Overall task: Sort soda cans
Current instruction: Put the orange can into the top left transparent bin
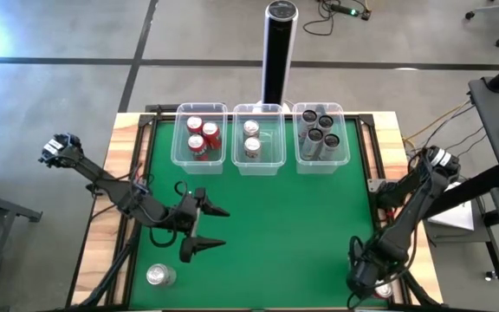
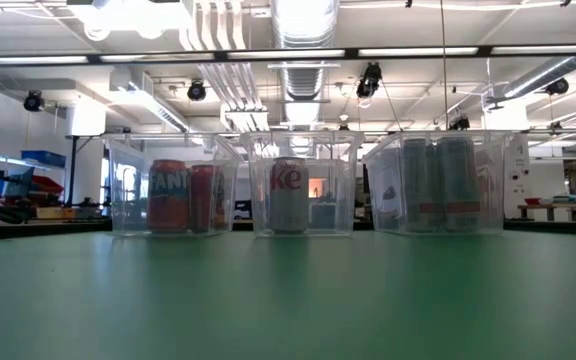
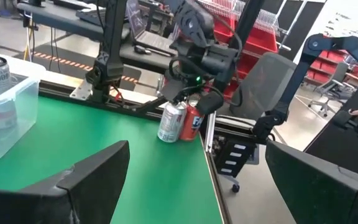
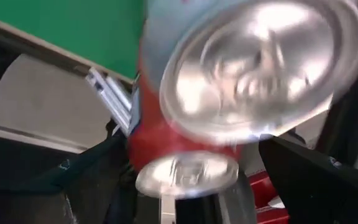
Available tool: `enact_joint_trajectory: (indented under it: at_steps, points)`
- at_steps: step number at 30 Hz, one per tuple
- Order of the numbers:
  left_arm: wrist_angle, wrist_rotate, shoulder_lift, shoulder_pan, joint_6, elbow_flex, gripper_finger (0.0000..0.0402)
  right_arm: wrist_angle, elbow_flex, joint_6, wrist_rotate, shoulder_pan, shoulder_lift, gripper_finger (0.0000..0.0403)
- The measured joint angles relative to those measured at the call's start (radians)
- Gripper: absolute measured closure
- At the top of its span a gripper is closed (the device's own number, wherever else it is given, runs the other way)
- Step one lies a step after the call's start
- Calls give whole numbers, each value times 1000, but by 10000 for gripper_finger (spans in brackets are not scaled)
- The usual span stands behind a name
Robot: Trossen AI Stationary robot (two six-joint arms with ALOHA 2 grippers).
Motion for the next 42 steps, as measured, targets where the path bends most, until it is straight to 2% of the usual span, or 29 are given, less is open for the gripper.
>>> enact_joint_trajectory:
  at_steps: [5, 10, 21, 26, 33, 42]
  points:
    - [0, 0, 0, 0, 0, 0, 41, 127, -94, 8, -58, -6, 0, 35]
    - [0, 16, 0, -1, -6, 0, 41, 253, -132, 46, -68, -5, 0, 38]
    - [-1, 17, 0, -1, -11, 0, 41, 267, -140, 66, -80, 11, 4, 99]
    - [-1, 17, -1, -1, -11, 0, 41, 245, -114, 57, -66, 12, 9, 97]
    - [-2, 17, -1, -1, -6, 0, 41, 128, -24, 61, -66, 12, -4, 100]
    - [-2, 17, -2, -1, -6, 0, 41, 137, 139, 133, -58, -10, -4, 100]
